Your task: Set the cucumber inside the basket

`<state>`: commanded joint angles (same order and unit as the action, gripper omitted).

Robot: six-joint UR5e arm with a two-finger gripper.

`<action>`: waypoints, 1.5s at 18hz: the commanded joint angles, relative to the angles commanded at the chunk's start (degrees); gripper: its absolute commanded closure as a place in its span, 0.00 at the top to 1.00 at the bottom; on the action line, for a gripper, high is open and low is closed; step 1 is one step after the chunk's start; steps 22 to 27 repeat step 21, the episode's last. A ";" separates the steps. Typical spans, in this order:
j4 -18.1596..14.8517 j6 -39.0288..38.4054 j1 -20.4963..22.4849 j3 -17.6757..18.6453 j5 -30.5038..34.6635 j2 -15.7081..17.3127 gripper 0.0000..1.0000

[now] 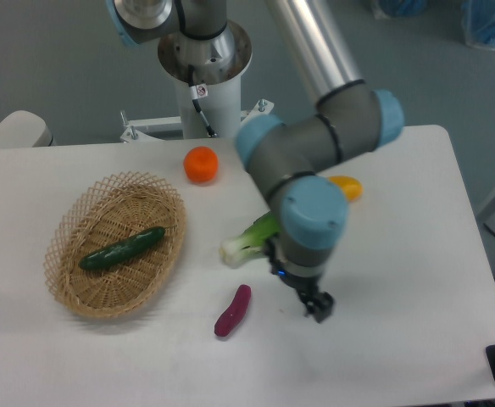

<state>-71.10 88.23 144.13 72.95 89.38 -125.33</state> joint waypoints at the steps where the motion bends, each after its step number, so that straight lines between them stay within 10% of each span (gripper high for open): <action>1: 0.26 0.70 0.27 -0.17 0.00 -0.52 1.00; 27: 2.11 5.90 1.77 -0.70 -0.09 -2.64 1.00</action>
